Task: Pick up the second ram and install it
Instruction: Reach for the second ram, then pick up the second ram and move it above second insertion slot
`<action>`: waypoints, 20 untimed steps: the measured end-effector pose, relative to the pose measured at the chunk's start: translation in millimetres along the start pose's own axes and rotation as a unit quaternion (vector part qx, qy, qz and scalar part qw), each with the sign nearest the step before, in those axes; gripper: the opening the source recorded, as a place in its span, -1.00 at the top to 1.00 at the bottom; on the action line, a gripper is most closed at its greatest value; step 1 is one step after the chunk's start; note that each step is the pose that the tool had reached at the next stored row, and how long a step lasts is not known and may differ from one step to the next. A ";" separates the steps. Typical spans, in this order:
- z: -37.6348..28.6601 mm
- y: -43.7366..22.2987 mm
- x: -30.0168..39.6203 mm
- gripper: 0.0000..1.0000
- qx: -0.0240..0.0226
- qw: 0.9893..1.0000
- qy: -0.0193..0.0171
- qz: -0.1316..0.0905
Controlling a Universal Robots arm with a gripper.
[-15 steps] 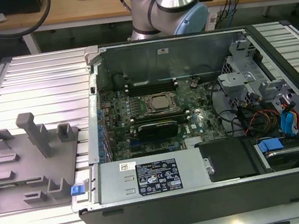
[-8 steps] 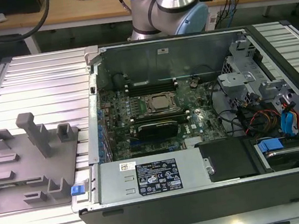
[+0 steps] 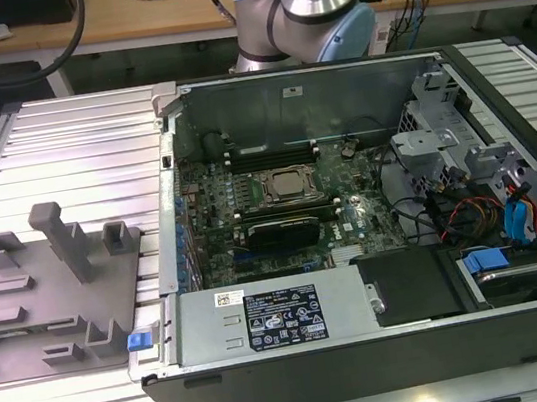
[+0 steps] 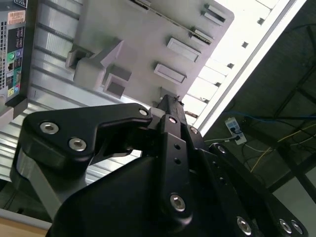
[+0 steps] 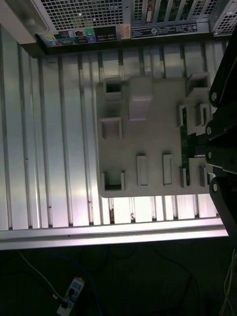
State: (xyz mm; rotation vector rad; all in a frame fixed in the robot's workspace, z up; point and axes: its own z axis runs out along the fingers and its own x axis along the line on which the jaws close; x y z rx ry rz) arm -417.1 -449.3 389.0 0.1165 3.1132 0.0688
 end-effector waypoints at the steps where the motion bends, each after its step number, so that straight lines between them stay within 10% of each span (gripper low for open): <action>1: -0.1 -1.6 -0.1 0.79 0.000 1.000 0.000 0.000; 12: -0.2 -3.7 -0.3 0.79 0.000 1.000 0.000 0.000; 20: -0.1 -3.7 -0.3 0.79 -0.001 0.999 0.002 -0.042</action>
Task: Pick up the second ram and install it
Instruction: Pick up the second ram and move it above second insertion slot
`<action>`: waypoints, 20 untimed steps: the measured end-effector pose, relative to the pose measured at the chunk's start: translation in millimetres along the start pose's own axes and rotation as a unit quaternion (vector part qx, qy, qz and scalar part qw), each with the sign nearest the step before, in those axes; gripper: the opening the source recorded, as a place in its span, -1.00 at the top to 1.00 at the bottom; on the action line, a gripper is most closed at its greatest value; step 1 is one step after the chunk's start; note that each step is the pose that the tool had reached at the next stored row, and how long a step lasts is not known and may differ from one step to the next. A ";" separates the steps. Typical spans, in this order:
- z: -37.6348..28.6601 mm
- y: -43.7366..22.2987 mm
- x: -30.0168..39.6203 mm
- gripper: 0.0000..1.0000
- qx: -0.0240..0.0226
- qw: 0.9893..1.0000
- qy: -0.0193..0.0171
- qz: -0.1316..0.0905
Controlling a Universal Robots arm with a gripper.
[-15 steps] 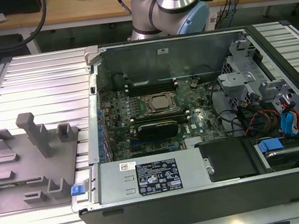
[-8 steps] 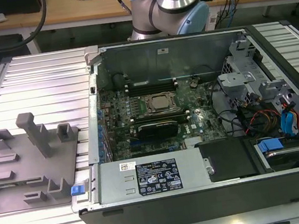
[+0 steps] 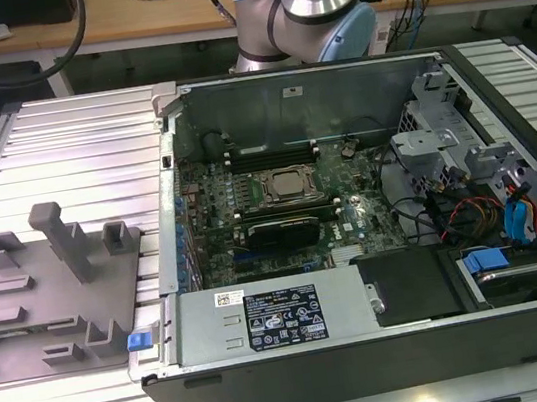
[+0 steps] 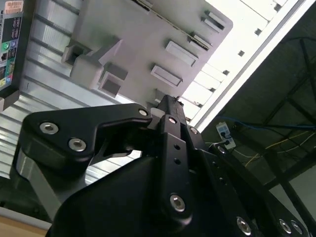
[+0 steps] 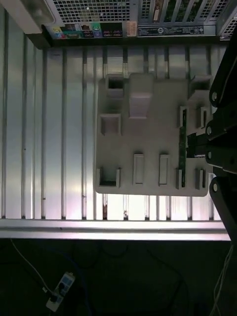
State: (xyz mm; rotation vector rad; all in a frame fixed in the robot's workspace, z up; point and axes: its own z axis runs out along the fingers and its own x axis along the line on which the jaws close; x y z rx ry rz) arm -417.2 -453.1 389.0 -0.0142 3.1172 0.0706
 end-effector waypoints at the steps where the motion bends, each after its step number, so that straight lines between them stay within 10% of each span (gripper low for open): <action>1: 0.0 0.0 0.0 0.79 0.000 1.000 0.000 -0.007; 12: 0.0 0.0 0.0 0.79 -0.002 0.995 0.004 -0.096; 20: 0.0 0.0 0.0 0.79 -0.004 0.986 0.007 -0.166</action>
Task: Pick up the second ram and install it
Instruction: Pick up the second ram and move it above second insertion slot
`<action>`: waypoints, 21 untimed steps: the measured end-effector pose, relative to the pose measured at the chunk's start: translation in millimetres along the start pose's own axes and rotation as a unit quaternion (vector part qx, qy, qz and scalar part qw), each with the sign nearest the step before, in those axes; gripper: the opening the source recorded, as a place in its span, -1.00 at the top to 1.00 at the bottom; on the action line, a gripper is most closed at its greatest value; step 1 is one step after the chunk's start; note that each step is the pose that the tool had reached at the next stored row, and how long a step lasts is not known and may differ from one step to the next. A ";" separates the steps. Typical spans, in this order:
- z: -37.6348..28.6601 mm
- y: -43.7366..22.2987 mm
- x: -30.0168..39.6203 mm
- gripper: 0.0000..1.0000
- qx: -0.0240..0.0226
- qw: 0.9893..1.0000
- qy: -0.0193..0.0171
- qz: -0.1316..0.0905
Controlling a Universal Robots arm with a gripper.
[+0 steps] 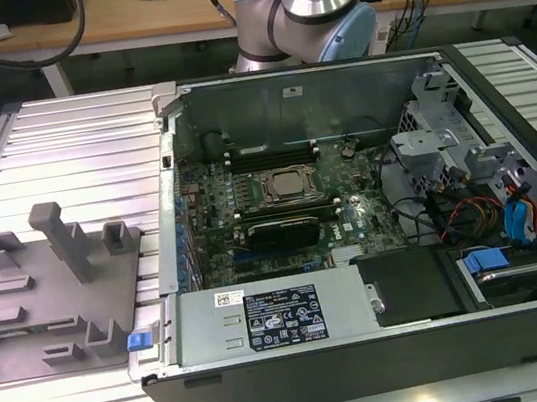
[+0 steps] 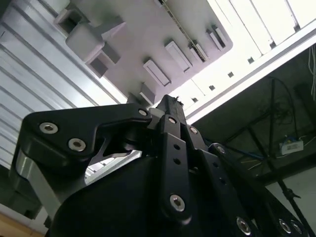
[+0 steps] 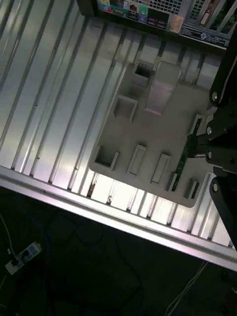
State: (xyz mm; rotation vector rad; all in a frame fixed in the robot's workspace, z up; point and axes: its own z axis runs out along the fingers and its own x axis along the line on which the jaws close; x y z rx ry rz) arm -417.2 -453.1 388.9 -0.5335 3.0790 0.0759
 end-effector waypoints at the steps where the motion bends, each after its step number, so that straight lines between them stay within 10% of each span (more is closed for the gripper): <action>1: 0.0 0.0 0.0 0.79 0.000 1.000 0.000 -0.010; 12: 0.0 0.0 0.0 0.79 -0.002 0.996 0.004 -0.088; 21: 0.0 0.0 0.0 0.79 -0.004 0.988 0.007 -0.154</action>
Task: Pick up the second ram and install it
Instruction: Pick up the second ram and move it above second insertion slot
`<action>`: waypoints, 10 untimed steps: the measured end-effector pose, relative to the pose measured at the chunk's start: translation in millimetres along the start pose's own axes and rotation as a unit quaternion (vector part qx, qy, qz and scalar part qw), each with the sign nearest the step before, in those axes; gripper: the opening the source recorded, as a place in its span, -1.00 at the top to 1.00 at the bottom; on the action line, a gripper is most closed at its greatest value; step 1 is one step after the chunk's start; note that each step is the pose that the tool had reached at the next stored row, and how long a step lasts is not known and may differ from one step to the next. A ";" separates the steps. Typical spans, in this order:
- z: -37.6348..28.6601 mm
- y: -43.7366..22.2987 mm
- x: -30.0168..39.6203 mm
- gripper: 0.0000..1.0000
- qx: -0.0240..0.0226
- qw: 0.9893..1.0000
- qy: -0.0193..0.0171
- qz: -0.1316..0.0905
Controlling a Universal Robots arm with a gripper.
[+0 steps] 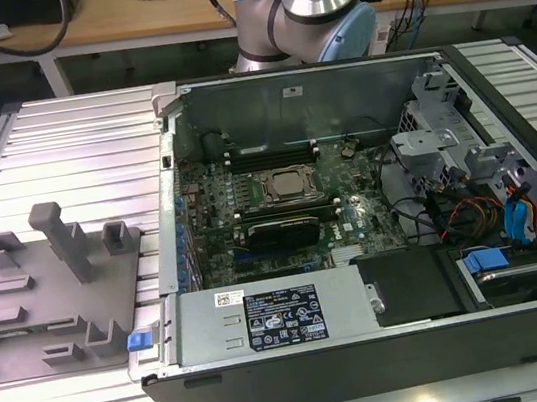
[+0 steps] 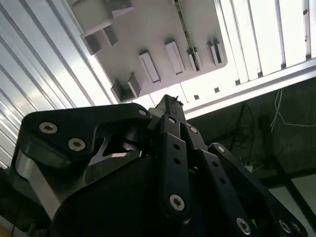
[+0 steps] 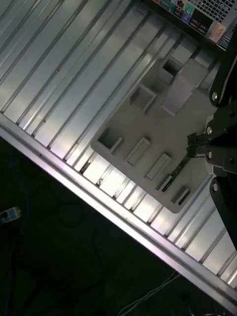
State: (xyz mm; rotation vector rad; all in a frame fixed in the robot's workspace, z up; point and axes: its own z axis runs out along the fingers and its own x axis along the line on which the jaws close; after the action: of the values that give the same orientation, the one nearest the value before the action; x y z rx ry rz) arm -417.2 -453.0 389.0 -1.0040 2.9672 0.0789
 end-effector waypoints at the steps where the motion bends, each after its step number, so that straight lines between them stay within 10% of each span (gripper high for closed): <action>1: 0.0 0.0 0.0 0.79 0.000 1.000 0.000 -0.005; 10: 0.0 0.0 0.0 0.79 -0.001 0.998 0.003 -0.060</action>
State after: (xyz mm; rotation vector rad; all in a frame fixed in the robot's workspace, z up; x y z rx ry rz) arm -417.2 -453.1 389.0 -1.1826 2.9040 0.0796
